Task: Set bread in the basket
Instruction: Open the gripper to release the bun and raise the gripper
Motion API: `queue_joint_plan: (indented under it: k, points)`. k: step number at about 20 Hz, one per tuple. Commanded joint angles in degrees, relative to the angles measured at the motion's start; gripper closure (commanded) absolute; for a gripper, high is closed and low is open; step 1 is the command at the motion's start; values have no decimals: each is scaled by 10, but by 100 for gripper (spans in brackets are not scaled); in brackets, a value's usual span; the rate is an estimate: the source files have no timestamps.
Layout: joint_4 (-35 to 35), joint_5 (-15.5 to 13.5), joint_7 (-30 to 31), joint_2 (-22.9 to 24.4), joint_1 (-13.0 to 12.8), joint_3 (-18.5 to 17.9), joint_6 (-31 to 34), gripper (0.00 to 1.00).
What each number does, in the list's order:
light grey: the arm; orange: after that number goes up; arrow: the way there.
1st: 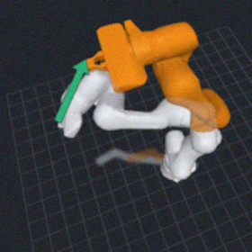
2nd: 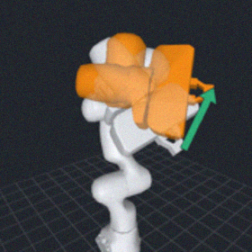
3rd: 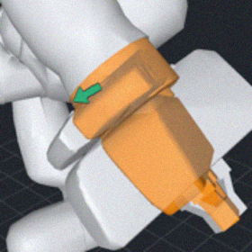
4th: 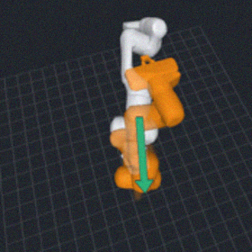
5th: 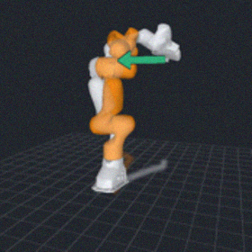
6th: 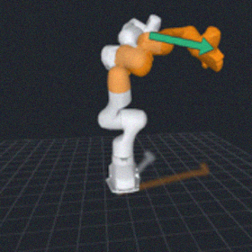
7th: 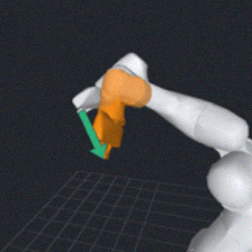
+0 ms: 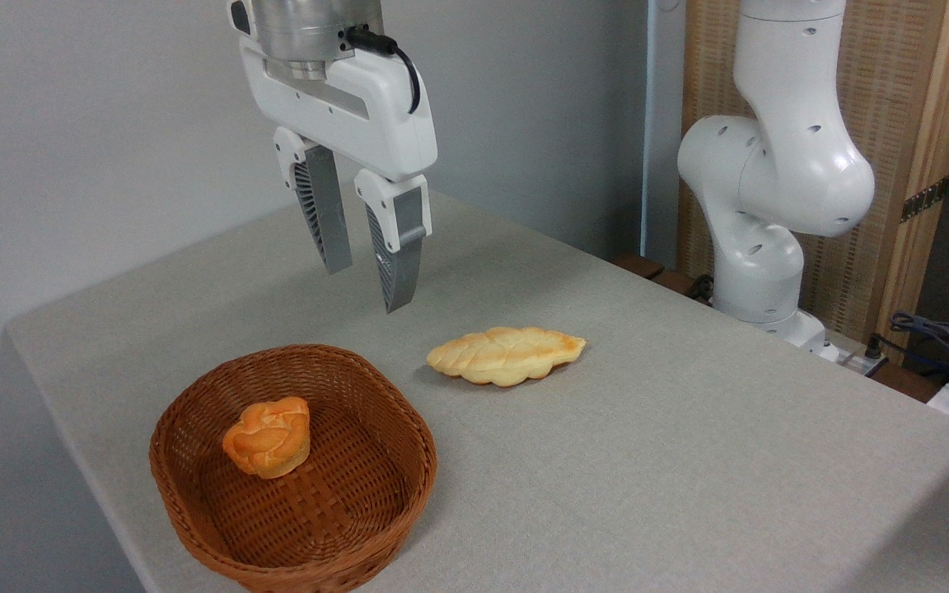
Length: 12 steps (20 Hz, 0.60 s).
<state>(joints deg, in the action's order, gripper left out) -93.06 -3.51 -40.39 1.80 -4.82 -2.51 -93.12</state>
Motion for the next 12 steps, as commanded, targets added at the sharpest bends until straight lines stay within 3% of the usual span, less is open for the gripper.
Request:
queue_joint_plan:
  k: [1,12]
  points:
    - [13,23,-12,-5,2,1,14,0]
    - [13,25,-13,-7,0,1,15,0]
